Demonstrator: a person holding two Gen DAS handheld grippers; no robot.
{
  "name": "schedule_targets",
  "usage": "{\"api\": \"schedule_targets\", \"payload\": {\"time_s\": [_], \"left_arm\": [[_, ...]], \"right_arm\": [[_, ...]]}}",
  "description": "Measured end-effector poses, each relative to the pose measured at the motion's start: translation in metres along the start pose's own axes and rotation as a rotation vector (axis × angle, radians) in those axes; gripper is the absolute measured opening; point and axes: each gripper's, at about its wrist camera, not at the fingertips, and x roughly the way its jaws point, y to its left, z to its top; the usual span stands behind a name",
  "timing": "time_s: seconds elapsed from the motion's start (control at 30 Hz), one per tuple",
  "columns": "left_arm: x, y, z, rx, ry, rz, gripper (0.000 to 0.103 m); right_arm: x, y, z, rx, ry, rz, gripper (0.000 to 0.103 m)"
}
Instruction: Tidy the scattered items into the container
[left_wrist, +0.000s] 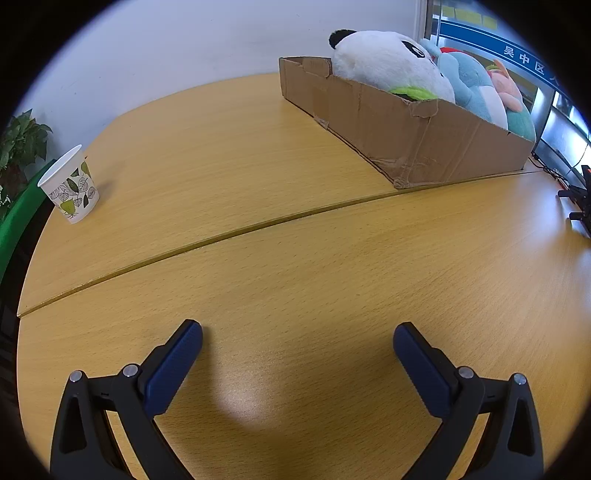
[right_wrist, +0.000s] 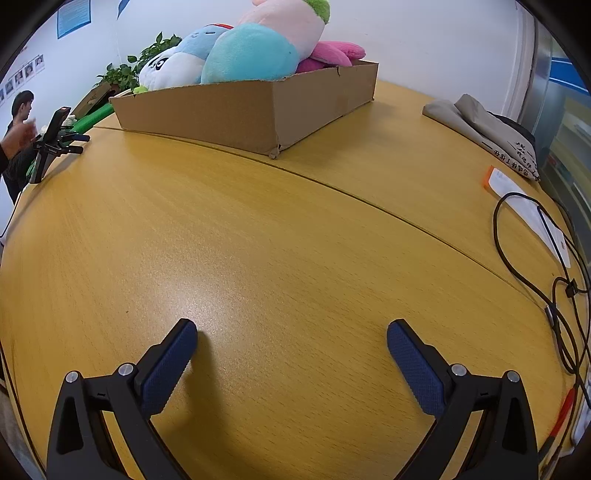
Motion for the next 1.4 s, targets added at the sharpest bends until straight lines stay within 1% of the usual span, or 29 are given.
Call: {"api": "schedule_targets", "payload": {"time_s": [1.4], "left_arm": [[0.0038,-0.0015,0.0049,-0.010,0.001,0.008,0.103]], "right_arm": [[0.0004,-0.0006,0.0002,0.000,0.000,0.000,0.103]]}}
